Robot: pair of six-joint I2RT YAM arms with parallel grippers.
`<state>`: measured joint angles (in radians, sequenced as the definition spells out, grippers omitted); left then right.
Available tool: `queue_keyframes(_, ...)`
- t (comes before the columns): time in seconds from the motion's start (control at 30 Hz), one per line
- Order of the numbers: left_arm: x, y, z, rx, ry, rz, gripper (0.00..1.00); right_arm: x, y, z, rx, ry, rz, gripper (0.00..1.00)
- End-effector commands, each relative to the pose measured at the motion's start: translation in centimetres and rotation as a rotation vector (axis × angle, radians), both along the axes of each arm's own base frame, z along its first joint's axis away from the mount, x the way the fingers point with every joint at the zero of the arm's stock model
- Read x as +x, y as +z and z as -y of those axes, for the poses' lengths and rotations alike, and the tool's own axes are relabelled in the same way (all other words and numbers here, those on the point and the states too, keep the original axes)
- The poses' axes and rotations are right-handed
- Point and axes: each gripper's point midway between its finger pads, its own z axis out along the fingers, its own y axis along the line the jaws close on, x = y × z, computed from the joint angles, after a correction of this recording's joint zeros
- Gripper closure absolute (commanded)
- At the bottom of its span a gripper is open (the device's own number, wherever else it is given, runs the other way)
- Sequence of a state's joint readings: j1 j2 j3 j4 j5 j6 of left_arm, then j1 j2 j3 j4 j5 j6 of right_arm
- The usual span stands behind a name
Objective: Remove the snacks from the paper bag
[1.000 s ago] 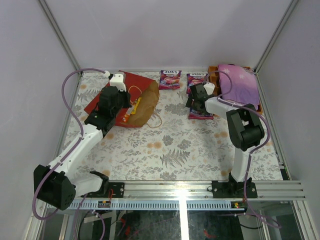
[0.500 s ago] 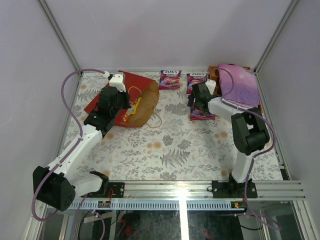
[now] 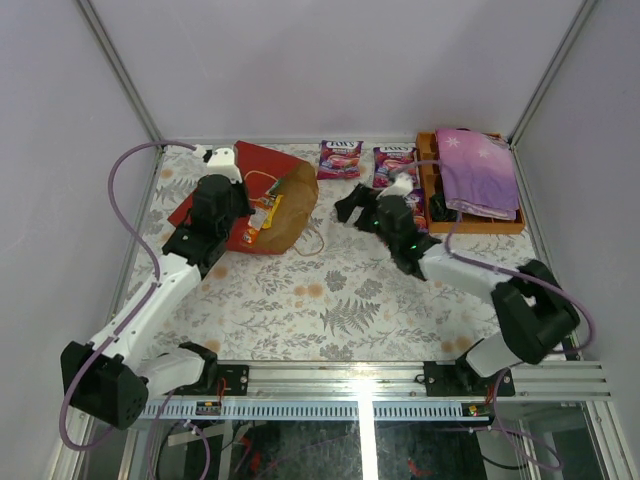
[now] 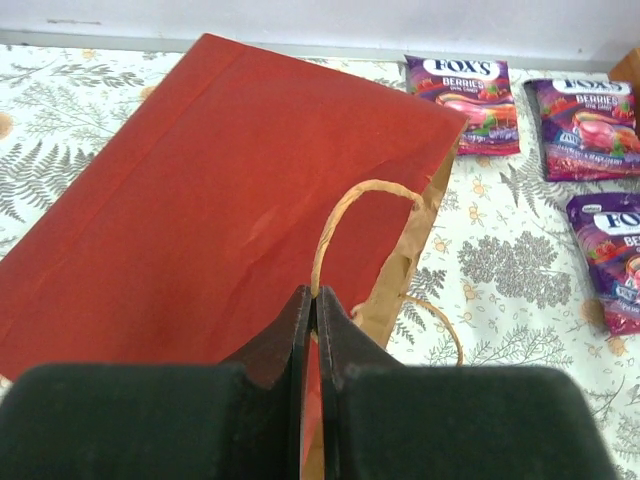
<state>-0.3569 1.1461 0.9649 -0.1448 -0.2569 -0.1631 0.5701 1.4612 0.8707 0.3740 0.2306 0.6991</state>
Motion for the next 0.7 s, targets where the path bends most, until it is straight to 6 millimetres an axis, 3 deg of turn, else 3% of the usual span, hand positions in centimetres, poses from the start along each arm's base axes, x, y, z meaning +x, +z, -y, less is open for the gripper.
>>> queue_keyframes(0.0, -1.2, 2.9, -1.9, -0.074, 0.097, 0.078, 1.0, -2.4, 1.9, -10.5, 0.37, 0.205, 0.093, 0.09)
queue_keyframes(0.13, -2.6, 3.8, -2.7, -0.081, 0.119, 0.09, 1.0, -1.7, -0.6, -17.4, 0.508, 0.296, 0.02, 0.17)
queue_keyframes(0.3, -4.2, 4.5, -4.2, -0.08, 0.175, 0.083, 1.0, 0.0, -3.7, -22.1, 0.565, 0.275, -0.067, 0.22)
queue_keyframes(0.47, -5.4, 4.1, -5.3, -0.062, 0.226, 0.047, 1.0, -2.4, -4.8, -26.9, 0.54, 0.287, -0.115, 0.22)
queue_keyframes(0.67, -7.3, 4.7, -4.7, -0.114, 0.168, 0.054, 1.0, -4.8, -7.0, -29.7, 0.595, 0.224, -0.189, 0.2)
